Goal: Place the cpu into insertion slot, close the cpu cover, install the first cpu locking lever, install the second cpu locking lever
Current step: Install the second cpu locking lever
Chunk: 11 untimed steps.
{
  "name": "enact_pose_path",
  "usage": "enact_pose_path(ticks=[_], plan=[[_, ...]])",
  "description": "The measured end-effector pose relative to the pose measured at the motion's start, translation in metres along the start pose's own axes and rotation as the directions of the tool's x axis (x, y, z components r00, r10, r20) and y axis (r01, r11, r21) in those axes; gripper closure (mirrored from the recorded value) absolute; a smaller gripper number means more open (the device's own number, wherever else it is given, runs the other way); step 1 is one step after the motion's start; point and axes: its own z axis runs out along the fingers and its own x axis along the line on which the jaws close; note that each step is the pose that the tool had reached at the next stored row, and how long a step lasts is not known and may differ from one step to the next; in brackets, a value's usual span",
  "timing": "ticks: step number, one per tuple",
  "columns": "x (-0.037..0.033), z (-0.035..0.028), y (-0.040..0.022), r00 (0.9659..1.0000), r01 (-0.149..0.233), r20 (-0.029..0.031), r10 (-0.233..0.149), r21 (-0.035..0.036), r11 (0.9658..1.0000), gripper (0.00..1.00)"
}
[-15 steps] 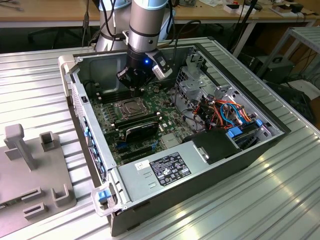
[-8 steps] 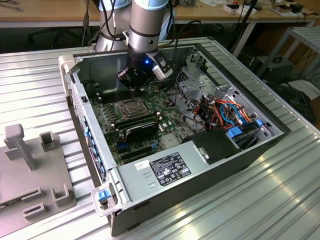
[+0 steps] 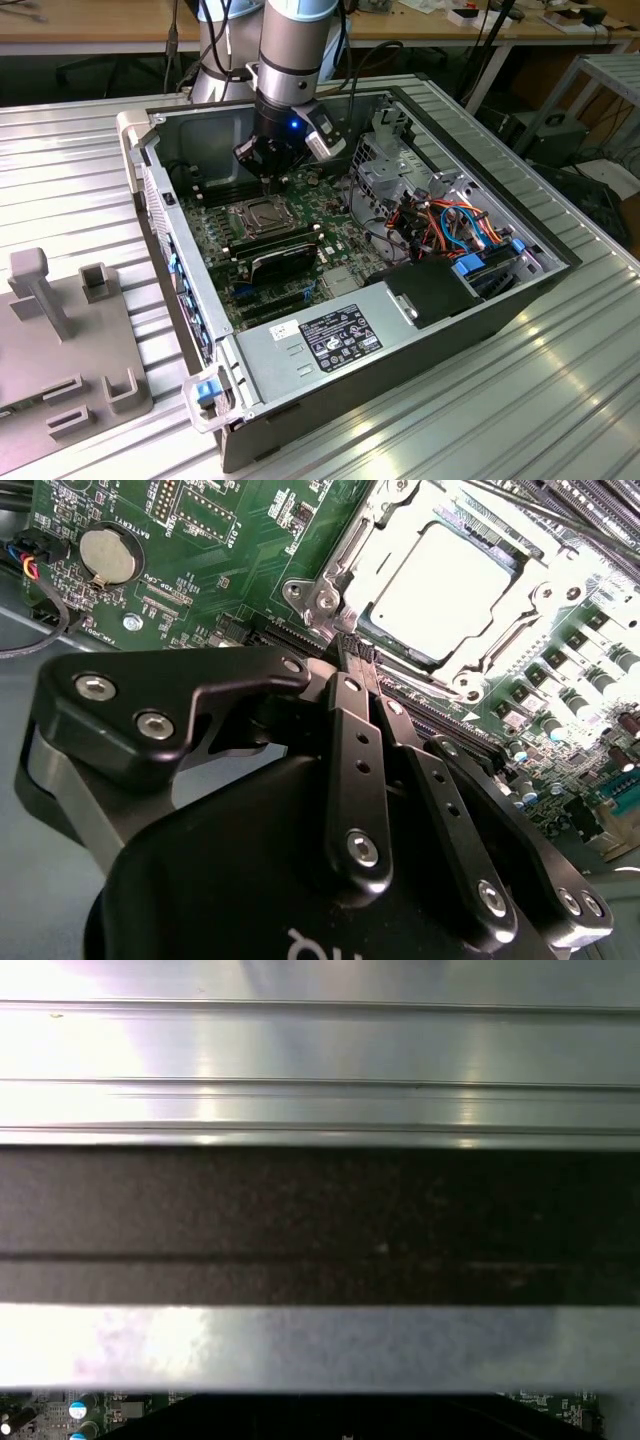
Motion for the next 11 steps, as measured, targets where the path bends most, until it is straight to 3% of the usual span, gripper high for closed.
enact_pose_path(ticks=[9, 11], plan=[[0.0, 0.0, -0.0004, 1.0, 0.0, -0.0001, 0.0, 0.0, 1.0, 0.89], [0.0, -0.0007, -0.0041, 1.0, 0.0, -0.0004, 0.0, 0.0, 1.0, 0.89]])
